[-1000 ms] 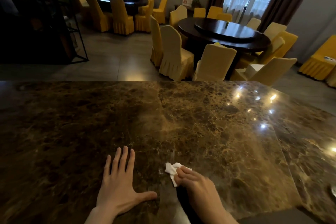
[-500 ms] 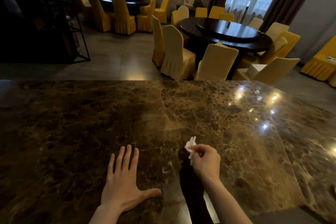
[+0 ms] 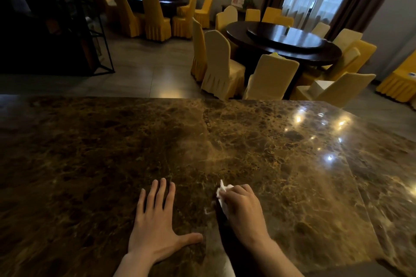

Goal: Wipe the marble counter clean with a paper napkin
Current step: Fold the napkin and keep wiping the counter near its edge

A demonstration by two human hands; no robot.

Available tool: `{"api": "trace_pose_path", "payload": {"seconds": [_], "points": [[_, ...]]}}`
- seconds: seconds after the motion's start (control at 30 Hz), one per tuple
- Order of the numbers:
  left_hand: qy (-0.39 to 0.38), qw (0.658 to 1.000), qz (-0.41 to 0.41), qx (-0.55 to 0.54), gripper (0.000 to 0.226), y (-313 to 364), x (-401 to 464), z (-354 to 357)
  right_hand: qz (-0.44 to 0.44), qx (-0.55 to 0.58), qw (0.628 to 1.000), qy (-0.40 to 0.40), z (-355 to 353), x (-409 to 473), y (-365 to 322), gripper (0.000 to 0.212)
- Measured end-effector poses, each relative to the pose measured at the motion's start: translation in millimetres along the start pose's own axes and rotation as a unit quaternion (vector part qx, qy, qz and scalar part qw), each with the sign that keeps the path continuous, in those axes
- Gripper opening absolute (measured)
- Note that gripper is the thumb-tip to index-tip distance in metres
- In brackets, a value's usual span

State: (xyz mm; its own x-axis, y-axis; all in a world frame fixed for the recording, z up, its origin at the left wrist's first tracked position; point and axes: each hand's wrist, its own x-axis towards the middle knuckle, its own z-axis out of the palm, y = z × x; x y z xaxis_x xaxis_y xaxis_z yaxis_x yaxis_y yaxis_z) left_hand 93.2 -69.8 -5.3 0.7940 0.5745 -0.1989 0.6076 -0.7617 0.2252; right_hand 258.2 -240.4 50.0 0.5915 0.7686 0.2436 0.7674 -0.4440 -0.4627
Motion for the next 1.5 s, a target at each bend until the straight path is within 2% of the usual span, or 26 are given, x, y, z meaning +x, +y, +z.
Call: {"api": "trace_pose_path", "payload": {"seconds": [0.03, 0.1, 0.23, 0.3, 0.43, 0.5, 0.57, 0.67, 0.73, 0.8, 0.87, 0.93, 1.0, 1.1, 1.17, 1.2, 1.23, 1.3, 1.4, 1.43, 1.5], "points": [[-0.001, 1.000, -0.002, 0.000, 0.155, 0.2, 0.4, -0.1, -0.010, 0.030, 0.999, 0.019, 3.4, -2.6, -6.6, 0.024], [-0.011, 1.000, -0.003, 0.008, 0.153, 0.3, 0.3, -0.5, -0.062, 0.044, 0.997, 0.002, 14.9, -7.2, -26.7, 0.031], [-0.012, 1.000, -0.004, 0.020, 0.151, 0.4, 1.6, -0.4, -0.162, -0.047, 0.983, -0.070, 37.3, -15.9, -35.3, 0.020], [-0.017, 1.000, 0.001, 0.009, 0.154, 1.0, 0.7, -0.3, -0.117, -0.062, 0.990, -0.057, 30.9, -11.9, -12.1, 0.016], [0.002, 1.000, 0.008, -0.010, 0.155, -0.1, -0.5, -0.6, 0.072, -0.114, 0.991, 0.002, -2.1, 13.6, 35.9, 0.013], [0.003, 1.000, 0.008, -0.012, 0.155, 0.0, -0.2, -0.5, 0.099, -0.122, 0.987, 0.015, -1.0, 18.9, 32.6, 0.014], [0.004, 1.000, 0.005, -0.010, 0.156, 1.2, 0.5, -0.5, 0.074, -0.088, 0.993, -0.005, 12.3, 10.4, 12.0, 0.010], [0.001, 1.000, 0.000, 0.003, 0.156, 1.7, 0.2, -0.3, -0.059, -0.025, 0.996, -0.066, 28.6, -19.9, -8.5, 0.029], [0.007, 1.000, -0.001, -0.001, 0.155, 0.9, -0.1, 0.0, -0.094, -0.030, 0.992, -0.073, 18.6, -24.1, 4.6, 0.034], [0.004, 1.000, 0.002, -0.003, 0.154, 0.6, -1.5, 0.5, -0.033, -0.059, 0.997, -0.024, 3.4, -18.5, 27.3, 0.029], [0.016, 1.000, 0.001, -0.005, 0.154, 0.0, -2.4, 1.2, 0.080, -0.096, 0.992, 0.025, -11.3, -5.4, 44.6, 0.021], [0.012, 1.000, 0.003, -0.003, 0.154, -0.2, -4.2, 2.4, 0.134, -0.114, 0.984, 0.040, -8.2, 5.2, 44.0, 0.020], [0.019, 1.000, 0.008, -0.001, 0.154, -1.0, -3.7, 2.7, 0.105, -0.102, 0.989, 0.024, 7.3, 6.0, 25.4, 0.020], [0.031, 0.999, 0.009, -0.005, 0.153, -0.6, -0.8, 3.4, -0.012, -0.020, 0.999, -0.027, 33.6, -20.6, -13.3, 0.023], [0.036, 0.999, 0.010, -0.002, 0.152, -0.5, -1.9, 4.4, -0.088, -0.004, 0.995, -0.053, 34.8, -42.7, -14.8, 0.032], [0.040, 0.999, 0.009, 0.001, 0.152, -0.7, -2.1, 4.7, -0.094, -0.010, 0.994, -0.050, 28.6, -47.7, -7.3, 0.034], [0.040, 0.999, 0.009, 0.002, 0.152, -1.2, -2.2, 4.4, -0.073, -0.013, 0.997, -0.034, 20.8, -48.9, 4.6, 0.032], [0.042, 0.999, 0.014, -0.003, 0.153, -0.7, -2.2, 3.1, 0.026, -0.033, 0.999, 0.011, 0.5, -44.6, 35.3, 0.027], [0.050, 0.999, 0.014, -0.010, 0.154, 0.4, -1.6, 4.9, 0.159, -0.078, 0.983, 0.051, -20.6, -28.6, 62.5, 0.024], [0.050, 0.999, 0.014, -0.007, 0.153, 0.4, -1.3, 5.9, 0.172, -0.092, 0.979, 0.061, -16.5, -23.8, 56.5, 0.022], [0.053, 0.998, 0.015, -0.005, 0.152, -0.8, 0.0, 7.2, 0.143, -0.083, 0.985, 0.054, 3.4, -17.1, 27.8, 0.022]]}}
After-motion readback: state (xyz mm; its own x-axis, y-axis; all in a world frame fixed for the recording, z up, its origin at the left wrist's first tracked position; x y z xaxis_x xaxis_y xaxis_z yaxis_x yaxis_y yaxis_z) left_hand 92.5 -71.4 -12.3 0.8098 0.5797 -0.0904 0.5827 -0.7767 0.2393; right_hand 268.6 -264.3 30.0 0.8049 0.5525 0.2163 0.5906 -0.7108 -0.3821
